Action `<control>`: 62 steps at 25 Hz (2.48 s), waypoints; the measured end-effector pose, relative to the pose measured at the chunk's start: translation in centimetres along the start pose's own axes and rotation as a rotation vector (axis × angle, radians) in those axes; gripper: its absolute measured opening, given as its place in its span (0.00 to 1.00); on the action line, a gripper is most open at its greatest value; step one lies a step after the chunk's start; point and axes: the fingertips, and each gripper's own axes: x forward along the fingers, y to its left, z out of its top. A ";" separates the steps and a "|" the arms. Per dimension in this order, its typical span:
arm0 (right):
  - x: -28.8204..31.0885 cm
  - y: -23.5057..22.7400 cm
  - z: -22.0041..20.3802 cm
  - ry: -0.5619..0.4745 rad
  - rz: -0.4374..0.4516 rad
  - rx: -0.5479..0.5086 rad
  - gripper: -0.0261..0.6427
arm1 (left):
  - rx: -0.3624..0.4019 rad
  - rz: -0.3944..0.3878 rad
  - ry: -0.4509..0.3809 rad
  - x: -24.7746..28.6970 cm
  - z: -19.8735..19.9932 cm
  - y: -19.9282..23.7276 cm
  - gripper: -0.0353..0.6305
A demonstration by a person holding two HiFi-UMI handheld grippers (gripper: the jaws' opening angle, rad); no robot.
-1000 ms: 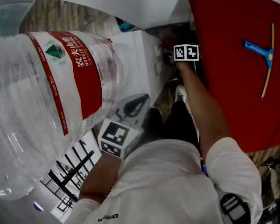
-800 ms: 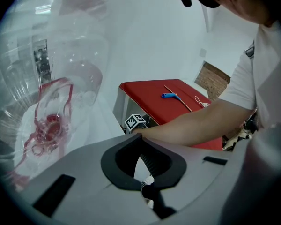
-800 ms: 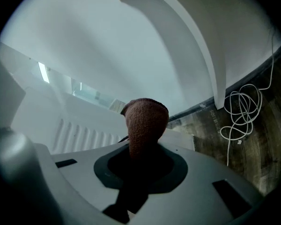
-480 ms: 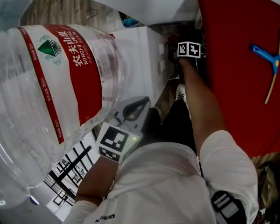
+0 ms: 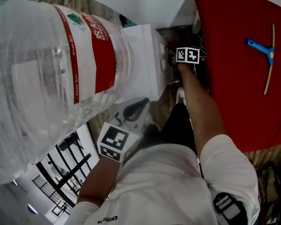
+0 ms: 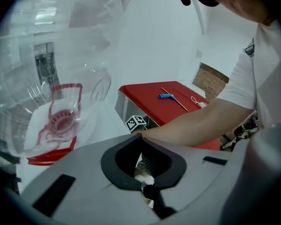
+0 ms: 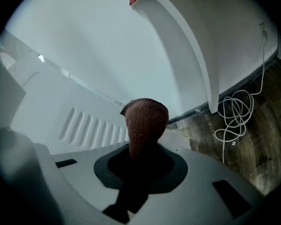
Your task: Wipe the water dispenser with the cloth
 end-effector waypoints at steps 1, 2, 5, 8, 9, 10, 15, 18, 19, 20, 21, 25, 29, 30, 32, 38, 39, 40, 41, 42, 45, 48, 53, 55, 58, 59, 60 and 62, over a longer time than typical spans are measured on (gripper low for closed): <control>-0.7 0.3 -0.1 -0.011 -0.006 -0.003 0.13 | 0.004 -0.005 -0.012 -0.4 -0.1 -0.1 0.04; -1.3 0.7 -0.5 -0.019 -0.011 -0.003 0.13 | 0.007 -0.010 -0.022 -0.9 -0.3 -0.2 0.04; -3.5 2.4 -2.1 -0.038 -0.025 -0.016 0.13 | 0.018 -0.026 -0.055 -3.1 -1.1 -0.7 0.04; -6.1 3.6 -2.8 -0.093 -0.046 -0.015 0.13 | 0.049 -0.043 -0.095 -5.5 -2.0 -0.9 0.04; -7.0 4.0 -3.0 -0.114 -0.054 -0.017 0.13 | 0.058 -0.047 -0.107 -6.4 -2.5 -1.0 0.04; -7.9 4.5 -3.5 -0.134 -0.061 -0.022 0.13 | 0.062 -0.050 -0.116 -7.4 -3.2 -1.1 0.04; -12.7 7.0 -6.9 -0.221 -0.087 -0.021 0.13 | 0.062 -0.073 -0.150 -12.1 -7.6 -0.9 0.04; -15.6 9.0 -9.4 -0.274 -0.101 -0.027 0.13 | 0.055 -0.092 -0.165 -14.8 -10.3 -0.3 0.04; -16.8 9.7 -10.1 -0.300 -0.106 -0.032 0.13 | 0.057 -0.098 -0.173 -15.6 -11.1 -0.1 0.04; -18.1 10.4 -10.6 -0.328 -0.110 -0.041 0.13 | 0.058 -0.104 -0.183 -16.3 -11.9 0.2 0.04; -19.5 11.2 -11.2 -0.356 -0.115 -0.054 0.13 | 0.057 -0.109 -0.195 -17.0 -12.6 0.6 0.04; -24.0 16.5 -14.8 -0.443 -0.123 -0.160 0.13 | 0.019 -0.123 -0.240 -19.9 -15.7 2.3 0.04; -28.2 25.2 -19.2 -0.532 -0.001 -0.217 0.13 | -0.013 -0.135 -0.267 -22.1 -18.4 3.3 0.04; -29.2 27.5 -20.2 -0.546 0.033 -0.224 0.13 | -0.022 -0.137 -0.273 -22.5 -18.7 3.4 0.04; -31.1 32.2 -22.2 -0.554 0.075 -0.260 0.13 | -0.042 -0.145 -0.286 -23.3 -19.3 3.2 0.04; -35.6 44.9 -26.9 -0.543 0.250 -0.387 0.13 | -0.076 -0.154 -0.372 -26.5 -18.8 1.6 0.04; -36.0 46.2 -27.4 -0.535 0.255 -0.427 0.13 | -0.080 -0.152 -0.384 -26.9 -18.7 1.5 0.04; -36.4 47.2 -27.8 -0.525 0.250 -0.474 0.13 | -0.082 -0.150 -0.394 -27.1 -18.5 1.2 0.04; -36.8 47.9 -28.2 -0.515 0.240 -0.519 0.13 | -0.081 -0.148 -0.401 -27.3 -18.4 0.9 0.04; -37.1 48.4 -28.6 -0.503 0.230 -0.560 0.13 | -0.080 -0.146 -0.405 -27.5 -18.4 0.6 0.04; -37.9 48.5 -29.5 -0.469 0.208 -0.621 0.13 | -0.090 -0.130 -0.416 -27.8 -18.6 -0.3 0.04; -38.7 47.5 -29.7 -0.444 0.203 -0.642 0.13 | -0.124 -0.111 -0.438 -27.7 -18.5 -1.0 0.04; -39.6 45.5 -30.9 -0.382 0.224 -0.639 0.13 | -0.162 -0.074 -0.483 -28.4 -18.3 -2.7 0.04; -40.0 44.9 -30.7 -0.384 0.234 -0.634 0.13 | -0.156 -0.059 -0.488 -28.4 -18.1 -3.3 0.04; -40.4 44.4 -30.6 -0.387 0.241 -0.641 0.13 | -0.150 -0.042 -0.479 -28.3 -18.2 -4.0 0.04; -40.6 44.2 -30.6 -0.388 0.240 -0.647 0.13 | -0.148 -0.040 -0.475 -28.2 -18.2 -4.4 0.04; -40.8 44.1 -30.5 -0.391 0.240 -0.651 0.13 | -0.144 -0.038 -0.471 -28.1 -18.1 -4.7 0.04; -41.1 43.8 -30.3 -0.398 0.241 -0.654 0.13 | -0.131 -0.035 -0.467 -27.9 -18.0 -5.2 0.04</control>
